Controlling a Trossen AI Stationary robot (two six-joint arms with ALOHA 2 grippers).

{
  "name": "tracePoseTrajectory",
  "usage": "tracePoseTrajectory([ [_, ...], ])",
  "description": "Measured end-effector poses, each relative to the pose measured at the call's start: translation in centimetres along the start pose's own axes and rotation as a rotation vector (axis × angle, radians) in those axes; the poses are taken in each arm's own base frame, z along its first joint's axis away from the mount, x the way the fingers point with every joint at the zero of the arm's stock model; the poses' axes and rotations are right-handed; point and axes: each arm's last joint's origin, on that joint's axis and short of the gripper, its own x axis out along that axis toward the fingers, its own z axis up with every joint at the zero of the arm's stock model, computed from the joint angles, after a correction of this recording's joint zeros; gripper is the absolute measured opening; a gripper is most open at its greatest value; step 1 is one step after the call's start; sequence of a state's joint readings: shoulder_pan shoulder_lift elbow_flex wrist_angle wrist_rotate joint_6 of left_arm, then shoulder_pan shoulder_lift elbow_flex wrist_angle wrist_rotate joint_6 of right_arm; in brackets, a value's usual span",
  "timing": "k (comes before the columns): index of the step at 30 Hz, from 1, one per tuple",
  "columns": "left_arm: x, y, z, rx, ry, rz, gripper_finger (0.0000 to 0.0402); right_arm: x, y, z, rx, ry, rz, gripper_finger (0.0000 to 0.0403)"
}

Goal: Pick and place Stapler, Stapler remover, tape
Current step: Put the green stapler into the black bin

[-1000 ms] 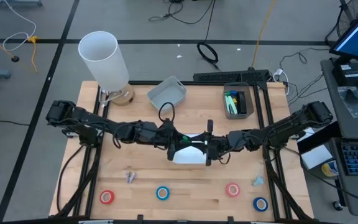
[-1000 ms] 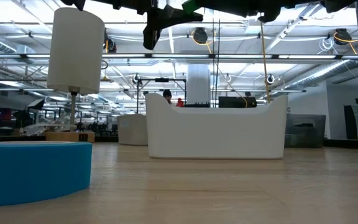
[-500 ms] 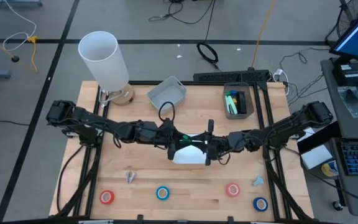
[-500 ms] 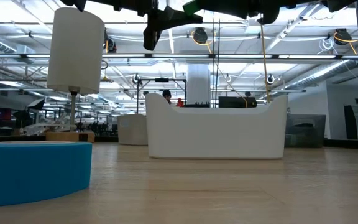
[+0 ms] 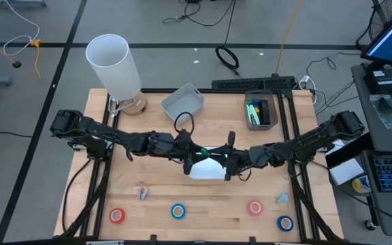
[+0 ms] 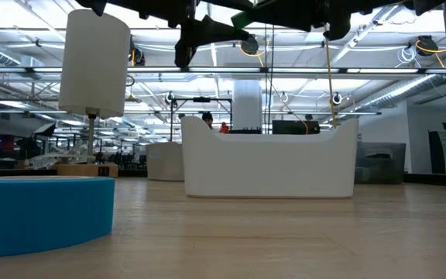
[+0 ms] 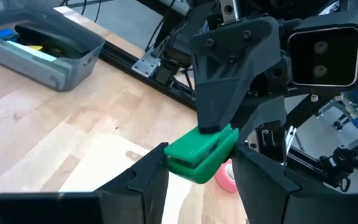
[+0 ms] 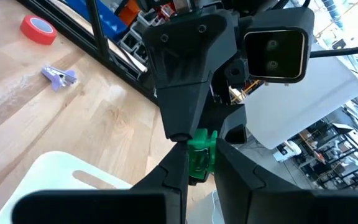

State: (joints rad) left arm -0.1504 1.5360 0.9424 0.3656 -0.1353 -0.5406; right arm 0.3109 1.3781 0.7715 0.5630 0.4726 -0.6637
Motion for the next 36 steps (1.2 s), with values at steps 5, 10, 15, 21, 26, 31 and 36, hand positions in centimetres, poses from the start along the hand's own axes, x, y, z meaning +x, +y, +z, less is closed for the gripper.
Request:
tracePoseTrajectory([
  [5,0.0,0.0,0.0,0.015,0.002,0.004,0.0173,-0.1,0.1,0.0,-0.006,0.021,-0.021,0.0045],
  [10,0.0,0.1,-0.3,0.027,0.024,0.016,0.0172,-0.5,0.5,0.1,-0.058,0.093,-0.087,0.0045],
  [15,0.0,0.1,-0.2,0.027,0.026,0.013,0.0172,-0.9,0.7,0.2,-0.102,0.166,-0.168,0.0045],
  [21,0.0,0.1,-0.3,0.027,0.028,0.019,0.0173,-1.1,0.3,0.0,-0.174,0.315,-0.325,0.0045],
  [26,0.0,0.2,-0.4,0.023,0.042,0.027,0.0173,-1.2,-0.5,-0.7,-0.253,0.486,-0.461,0.0045],
  [31,-0.1,0.2,-0.7,0.028,0.066,0.035,0.0173,-1.6,-2.1,-2.6,-0.302,0.673,-0.552,0.0045],
  [36,-0.1,0.0,-1.1,0.034,0.091,0.04,0.0173,-3.4,-4.2,-5.5,-0.181,0.732,-0.58,0.0045],
])
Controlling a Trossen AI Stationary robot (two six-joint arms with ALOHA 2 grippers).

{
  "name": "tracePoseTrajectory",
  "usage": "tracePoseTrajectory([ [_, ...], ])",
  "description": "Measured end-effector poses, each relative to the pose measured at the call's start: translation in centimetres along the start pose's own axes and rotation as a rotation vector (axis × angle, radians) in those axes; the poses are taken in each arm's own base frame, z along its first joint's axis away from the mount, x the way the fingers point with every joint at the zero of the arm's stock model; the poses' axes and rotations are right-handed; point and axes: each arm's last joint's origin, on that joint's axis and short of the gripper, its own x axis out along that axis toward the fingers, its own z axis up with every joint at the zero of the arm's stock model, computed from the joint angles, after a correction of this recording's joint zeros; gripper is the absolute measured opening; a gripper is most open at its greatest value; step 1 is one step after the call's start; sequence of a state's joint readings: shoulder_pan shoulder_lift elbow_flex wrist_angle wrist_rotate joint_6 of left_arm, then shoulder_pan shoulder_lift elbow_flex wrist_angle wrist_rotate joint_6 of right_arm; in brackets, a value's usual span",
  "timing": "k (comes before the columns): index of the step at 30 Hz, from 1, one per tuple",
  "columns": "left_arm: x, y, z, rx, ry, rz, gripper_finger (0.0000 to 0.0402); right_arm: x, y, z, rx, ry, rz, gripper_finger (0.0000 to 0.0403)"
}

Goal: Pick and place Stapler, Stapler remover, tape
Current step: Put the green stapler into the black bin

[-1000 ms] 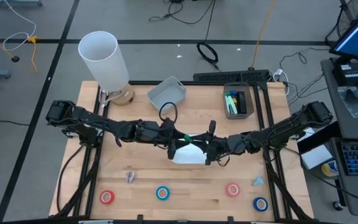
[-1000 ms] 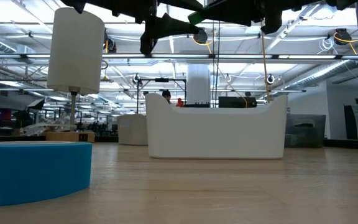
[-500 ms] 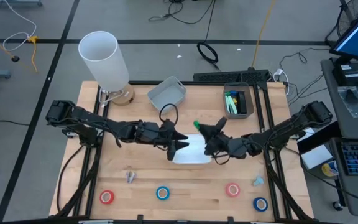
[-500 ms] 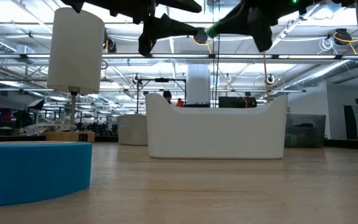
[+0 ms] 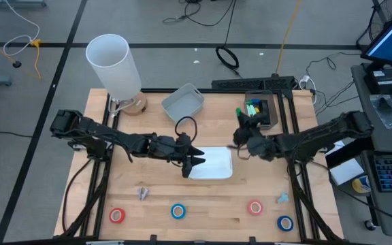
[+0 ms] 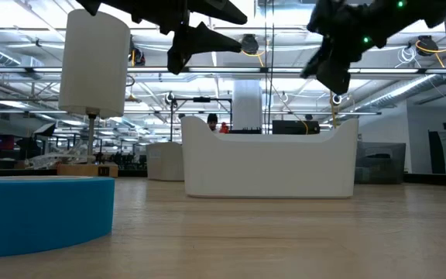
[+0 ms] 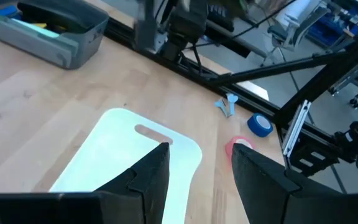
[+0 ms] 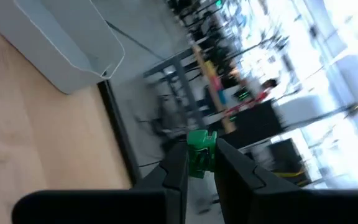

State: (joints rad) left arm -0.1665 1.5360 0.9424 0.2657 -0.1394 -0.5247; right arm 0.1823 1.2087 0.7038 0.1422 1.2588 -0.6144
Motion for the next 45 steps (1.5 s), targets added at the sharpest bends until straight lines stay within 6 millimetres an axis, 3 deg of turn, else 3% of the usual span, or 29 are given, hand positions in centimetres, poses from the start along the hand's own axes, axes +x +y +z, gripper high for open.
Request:
tracePoseTrajectory([
  [9,0.0,0.0,0.0,0.0,0.001,0.002,0.0173,4.0,-3.1,-5.9,0.327,0.13,0.095,0.0045],
  [19,0.0,0.1,0.0,-0.008,-0.011,0.016,0.0173,8.2,-3.7,-11.8,0.554,0.307,0.143,0.0045],
  [31,0.0,0.0,0.2,-0.015,-0.026,0.007,0.0173,11.0,-2.9,-14.9,0.687,0.429,0.265,0.0045],
  [45,0.0,-0.1,0.1,-0.031,-0.026,0.005,0.0173,11.4,-2.6,-16.4,0.73,0.548,0.269,0.0046],
])
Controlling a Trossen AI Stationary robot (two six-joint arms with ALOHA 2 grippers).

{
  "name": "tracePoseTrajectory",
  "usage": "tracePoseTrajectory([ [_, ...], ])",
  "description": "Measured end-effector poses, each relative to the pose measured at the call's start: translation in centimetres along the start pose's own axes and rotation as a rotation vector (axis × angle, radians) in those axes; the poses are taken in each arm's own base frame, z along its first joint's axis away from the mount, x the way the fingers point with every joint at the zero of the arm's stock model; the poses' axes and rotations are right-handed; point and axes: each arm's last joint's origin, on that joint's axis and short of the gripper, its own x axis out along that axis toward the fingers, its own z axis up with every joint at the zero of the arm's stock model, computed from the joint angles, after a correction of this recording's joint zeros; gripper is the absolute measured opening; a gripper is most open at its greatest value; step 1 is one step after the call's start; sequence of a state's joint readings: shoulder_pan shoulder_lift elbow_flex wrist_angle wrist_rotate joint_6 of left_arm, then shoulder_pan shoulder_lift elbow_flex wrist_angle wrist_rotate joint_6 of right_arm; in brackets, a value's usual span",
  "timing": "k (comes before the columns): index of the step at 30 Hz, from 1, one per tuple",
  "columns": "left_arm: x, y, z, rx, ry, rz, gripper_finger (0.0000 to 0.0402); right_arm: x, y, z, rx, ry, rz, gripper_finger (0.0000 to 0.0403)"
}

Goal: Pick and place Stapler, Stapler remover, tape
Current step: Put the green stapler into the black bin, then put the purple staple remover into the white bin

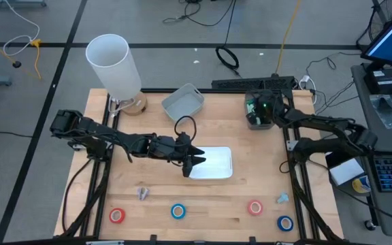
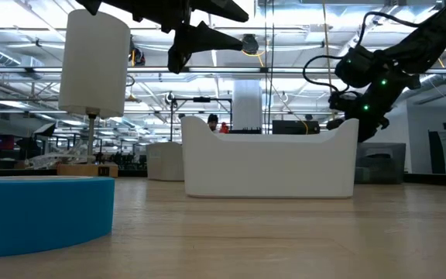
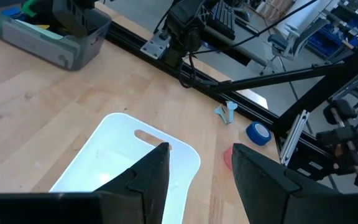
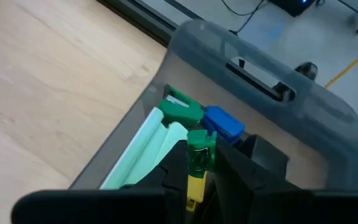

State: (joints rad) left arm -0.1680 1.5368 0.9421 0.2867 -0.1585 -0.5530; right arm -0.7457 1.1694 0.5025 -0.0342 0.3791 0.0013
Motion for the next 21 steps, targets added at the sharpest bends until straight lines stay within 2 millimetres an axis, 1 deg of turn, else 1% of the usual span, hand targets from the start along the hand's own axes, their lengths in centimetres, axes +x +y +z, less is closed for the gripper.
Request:
tracePoseTrajectory([
  [3,0.0,0.0,0.0,-0.002,0.0,0.0,0.0173,0.04,-0.13,-0.02,0.003,0.004,-0.005,0.0056],
  [14,0.0,0.0,0.0,-0.002,0.0,-0.001,0.0173,0.02,-0.12,-0.14,0.015,0.014,-0.009,0.0115],
  [19,0.0,0.02,-0.04,-0.001,0.004,0.002,0.0173,-0.31,-0.21,-0.06,0.014,0.001,-0.006,0.0129],
  [21,0.0,0.09,-0.15,0.004,0.015,0.009,0.0173,-0.69,-0.24,-0.08,0.015,-0.008,0.035,0.0131],
])
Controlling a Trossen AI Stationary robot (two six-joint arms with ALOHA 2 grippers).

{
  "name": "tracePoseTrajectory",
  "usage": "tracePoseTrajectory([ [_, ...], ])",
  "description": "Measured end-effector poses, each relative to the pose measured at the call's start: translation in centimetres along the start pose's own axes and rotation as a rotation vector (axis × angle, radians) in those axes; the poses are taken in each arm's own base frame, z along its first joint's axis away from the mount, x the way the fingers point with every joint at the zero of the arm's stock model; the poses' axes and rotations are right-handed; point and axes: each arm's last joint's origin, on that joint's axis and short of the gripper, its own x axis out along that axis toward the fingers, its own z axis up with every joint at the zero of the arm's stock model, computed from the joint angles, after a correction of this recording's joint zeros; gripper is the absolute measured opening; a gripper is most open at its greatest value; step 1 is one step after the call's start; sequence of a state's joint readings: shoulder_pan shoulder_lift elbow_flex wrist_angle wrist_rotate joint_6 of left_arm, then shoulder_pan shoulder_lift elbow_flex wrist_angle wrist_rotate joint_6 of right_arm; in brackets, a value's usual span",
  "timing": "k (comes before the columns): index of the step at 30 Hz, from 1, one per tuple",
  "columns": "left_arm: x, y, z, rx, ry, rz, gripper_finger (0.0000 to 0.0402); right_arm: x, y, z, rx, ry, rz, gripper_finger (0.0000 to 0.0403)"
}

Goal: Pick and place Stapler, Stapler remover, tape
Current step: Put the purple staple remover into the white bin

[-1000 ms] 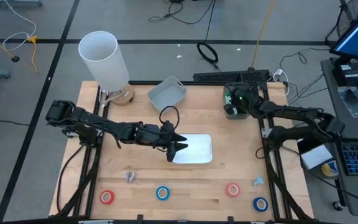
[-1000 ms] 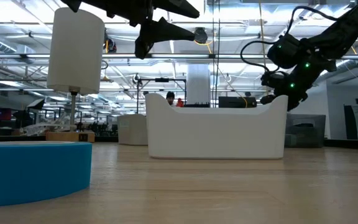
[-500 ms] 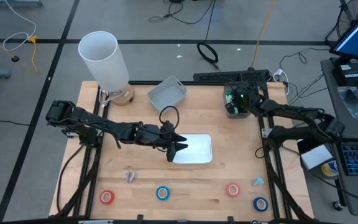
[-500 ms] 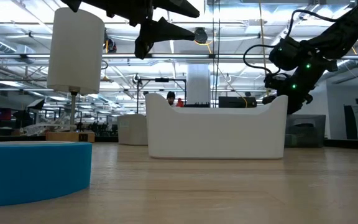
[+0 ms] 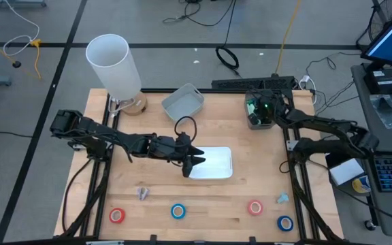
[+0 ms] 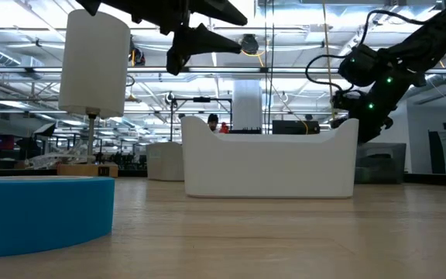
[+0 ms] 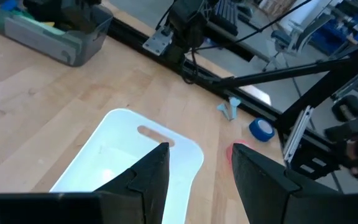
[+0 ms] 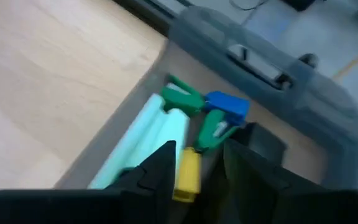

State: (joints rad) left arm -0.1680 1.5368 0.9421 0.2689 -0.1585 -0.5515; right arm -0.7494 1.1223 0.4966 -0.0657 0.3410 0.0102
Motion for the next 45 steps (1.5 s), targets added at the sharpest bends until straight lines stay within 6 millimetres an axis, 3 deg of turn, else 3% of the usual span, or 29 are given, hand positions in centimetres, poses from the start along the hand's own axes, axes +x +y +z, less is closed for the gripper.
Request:
tracePoseTrajectory([
  [11,-0.2,1.4,-1.3,0.036,0.067,0.242,0.0173,-5.2,0.9,2.0,0.039,-0.286,0.376,0.0121],
  [19,-0.5,1.6,-2.1,0.086,0.12,0.316,0.0173,-9.7,2.8,1.8,-0.113,-0.417,0.99,0.0118],
  [25,-1.3,0.4,-4.3,0.125,0.25,0.327,0.0173,-11.9,4.2,0.3,-0.207,-0.314,1.33,0.0114],
  [35,-3.8,-2.9,-8.6,0.054,0.431,0.339,0.0173,-14.0,5.9,-1.9,-0.331,-0.165,1.491,0.0114],
  [45,-8.1,-3.5,-12.5,-0.348,0.609,0.679,0.0173,-14.9,6.6,-2.6,-0.4,-0.155,1.562,0.0114],
])
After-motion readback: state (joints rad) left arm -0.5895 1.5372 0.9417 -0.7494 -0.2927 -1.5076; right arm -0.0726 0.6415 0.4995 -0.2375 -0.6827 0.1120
